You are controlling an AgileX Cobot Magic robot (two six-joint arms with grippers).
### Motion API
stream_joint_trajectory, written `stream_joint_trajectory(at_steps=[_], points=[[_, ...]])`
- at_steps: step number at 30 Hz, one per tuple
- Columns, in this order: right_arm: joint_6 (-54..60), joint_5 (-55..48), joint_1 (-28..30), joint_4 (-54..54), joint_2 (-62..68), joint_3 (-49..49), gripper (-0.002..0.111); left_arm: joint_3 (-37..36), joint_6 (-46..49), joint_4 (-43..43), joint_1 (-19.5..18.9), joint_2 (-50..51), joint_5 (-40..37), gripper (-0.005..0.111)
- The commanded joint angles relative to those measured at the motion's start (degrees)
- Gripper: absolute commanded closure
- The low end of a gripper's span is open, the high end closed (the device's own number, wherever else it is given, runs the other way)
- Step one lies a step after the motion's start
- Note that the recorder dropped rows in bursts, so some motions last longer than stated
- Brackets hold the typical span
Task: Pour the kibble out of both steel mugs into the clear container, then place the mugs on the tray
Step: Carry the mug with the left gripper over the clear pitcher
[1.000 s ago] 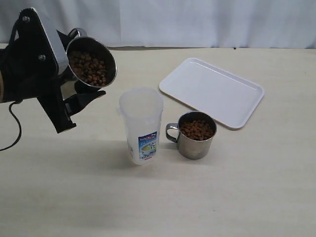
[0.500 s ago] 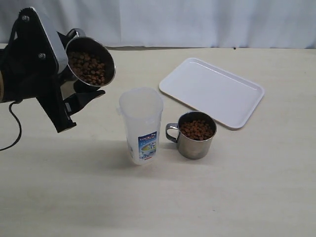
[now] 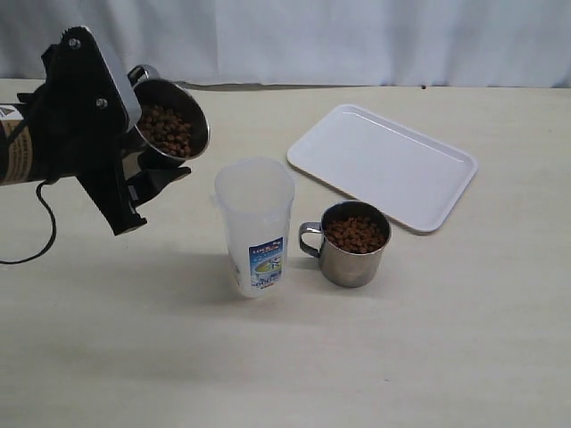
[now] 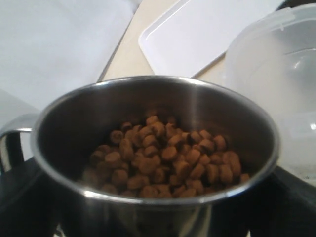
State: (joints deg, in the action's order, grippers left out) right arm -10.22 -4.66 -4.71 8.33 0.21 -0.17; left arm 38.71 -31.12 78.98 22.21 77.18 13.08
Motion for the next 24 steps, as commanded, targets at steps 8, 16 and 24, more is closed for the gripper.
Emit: stream_joint_trajectory(at_steps=[8, 16, 24], points=[[0.5, 0.1, -0.1, 0.0, -0.2, 0.2, 0.103, 2.1, 1.1, -1.4, 0.5, 0.0, 0.2, 0.107], [0.5, 0.1, -0.1, 0.0, -0.2, 0.2, 0.103, 2.1, 1.1, -1.5, 0.5, 0.0, 0.1, 0.107], [0.5, 0.1, -0.1, 0.0, -0.2, 0.2, 0.103, 3.4, 1.1, -1.6, 0.5, 0.0, -1.5, 0.107]])
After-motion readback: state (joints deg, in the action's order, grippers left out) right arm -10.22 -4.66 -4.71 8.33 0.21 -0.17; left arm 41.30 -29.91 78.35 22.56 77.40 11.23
